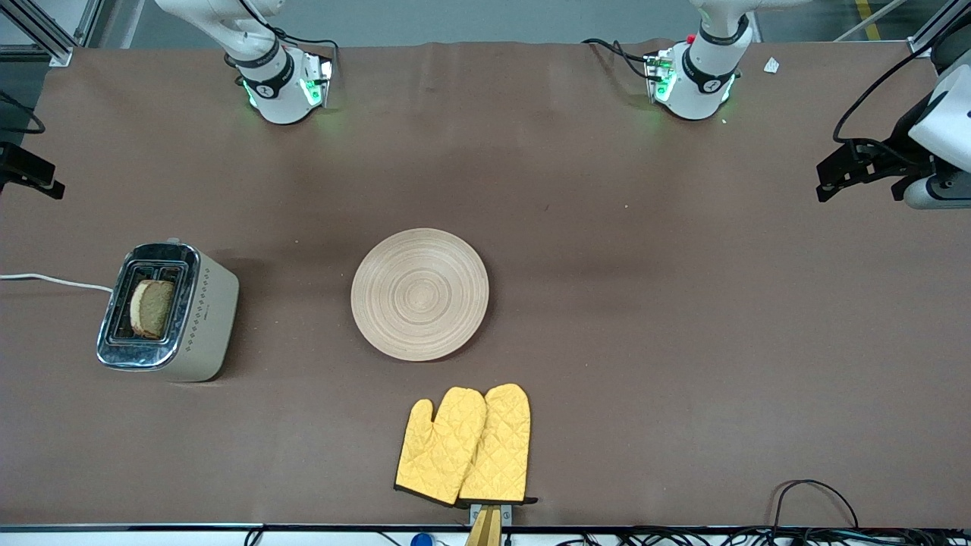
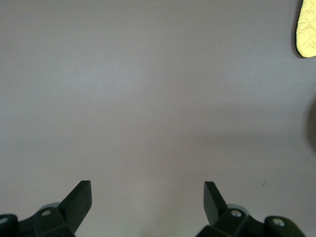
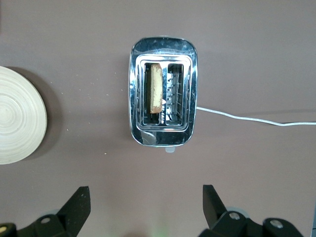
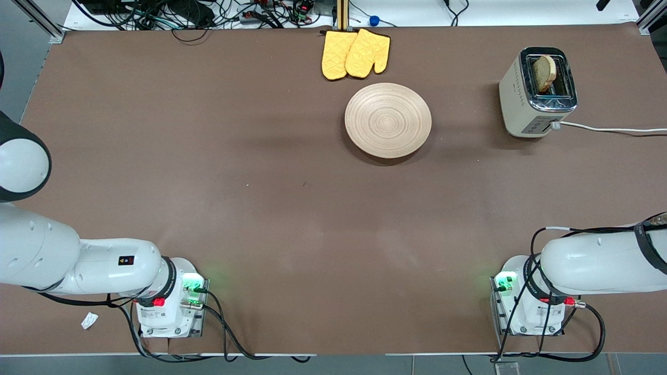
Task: Move plate and put bread in toaster
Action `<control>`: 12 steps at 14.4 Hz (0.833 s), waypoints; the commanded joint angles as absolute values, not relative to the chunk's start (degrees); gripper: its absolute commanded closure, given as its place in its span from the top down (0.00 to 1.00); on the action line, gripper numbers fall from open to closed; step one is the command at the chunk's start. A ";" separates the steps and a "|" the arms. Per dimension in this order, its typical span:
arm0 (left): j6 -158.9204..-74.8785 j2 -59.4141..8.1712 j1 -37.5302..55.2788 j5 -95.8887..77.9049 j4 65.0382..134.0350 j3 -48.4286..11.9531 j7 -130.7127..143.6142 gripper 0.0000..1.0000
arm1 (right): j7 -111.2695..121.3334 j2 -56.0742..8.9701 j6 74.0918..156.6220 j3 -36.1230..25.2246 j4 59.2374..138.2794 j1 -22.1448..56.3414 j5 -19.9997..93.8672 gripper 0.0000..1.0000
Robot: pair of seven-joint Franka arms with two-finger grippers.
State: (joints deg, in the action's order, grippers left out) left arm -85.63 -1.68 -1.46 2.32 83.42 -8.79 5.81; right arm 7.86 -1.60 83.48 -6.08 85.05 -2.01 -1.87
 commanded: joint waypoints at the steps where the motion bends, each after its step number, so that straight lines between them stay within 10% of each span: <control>1: -85.08 -2.20 -1.32 2.64 82.18 -8.53 5.80 1.00 | 8.35 -0.53 84.03 -5.01 86.31 -2.11 -0.62 1.00; 12: -85.08 -2.29 -1.32 2.55 82.18 -8.35 5.89 1.00 | 8.70 1.32 83.06 -5.10 86.66 -0.70 -1.05 1.00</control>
